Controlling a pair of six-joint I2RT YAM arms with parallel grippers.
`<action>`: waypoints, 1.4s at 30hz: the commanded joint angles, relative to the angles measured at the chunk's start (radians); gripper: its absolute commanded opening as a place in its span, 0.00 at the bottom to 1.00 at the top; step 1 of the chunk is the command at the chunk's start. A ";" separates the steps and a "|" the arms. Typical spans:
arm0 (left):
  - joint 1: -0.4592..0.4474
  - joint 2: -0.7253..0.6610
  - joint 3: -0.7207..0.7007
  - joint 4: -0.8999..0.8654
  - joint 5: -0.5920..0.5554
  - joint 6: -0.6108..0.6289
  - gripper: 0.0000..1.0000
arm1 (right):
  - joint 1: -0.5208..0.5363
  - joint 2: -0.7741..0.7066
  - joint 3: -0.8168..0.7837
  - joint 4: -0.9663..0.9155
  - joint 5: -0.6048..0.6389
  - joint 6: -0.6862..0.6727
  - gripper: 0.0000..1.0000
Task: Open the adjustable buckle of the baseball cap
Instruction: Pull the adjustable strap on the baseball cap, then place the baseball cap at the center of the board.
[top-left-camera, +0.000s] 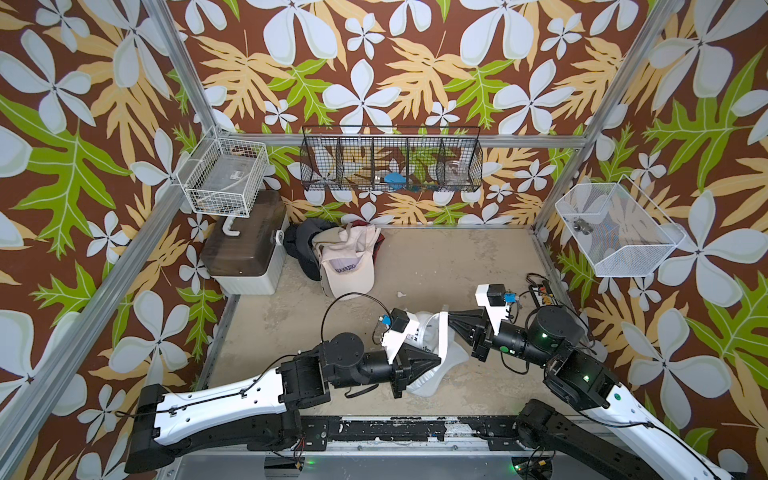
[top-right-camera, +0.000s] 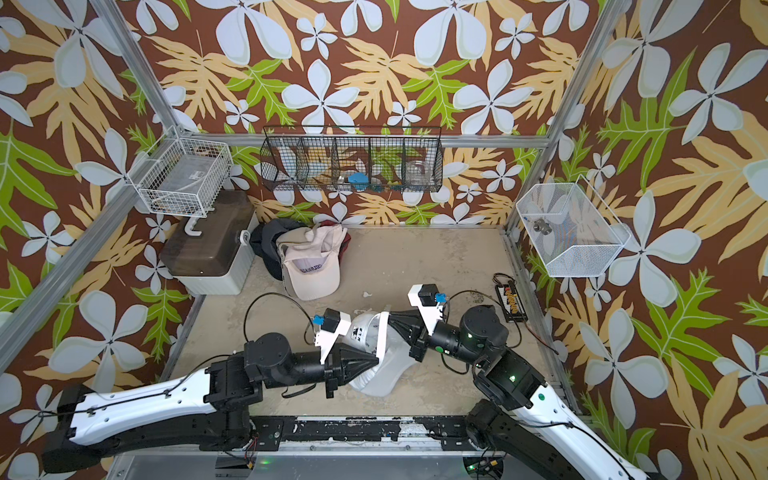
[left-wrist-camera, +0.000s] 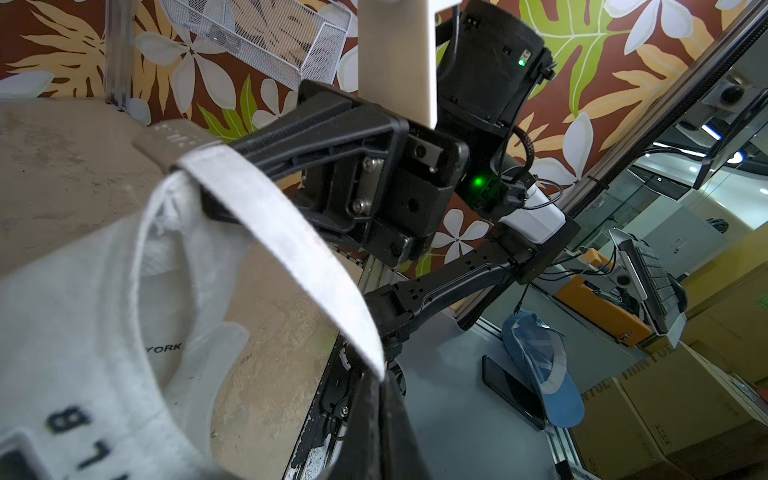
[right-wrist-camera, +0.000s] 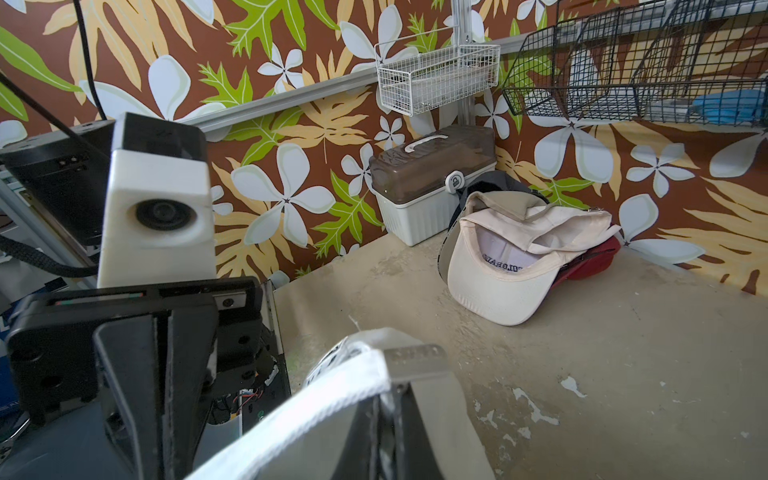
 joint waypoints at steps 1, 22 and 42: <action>-0.003 -0.006 -0.003 0.016 0.014 -0.003 0.00 | 0.001 0.008 0.015 0.046 0.026 -0.003 0.00; -0.005 -0.118 -0.055 -0.012 -0.101 0.030 0.00 | 0.001 0.047 0.078 -0.009 0.151 -0.038 0.00; 0.500 -0.058 -0.005 -0.087 0.014 0.104 0.00 | -0.008 0.195 0.094 -0.030 0.244 -0.086 0.00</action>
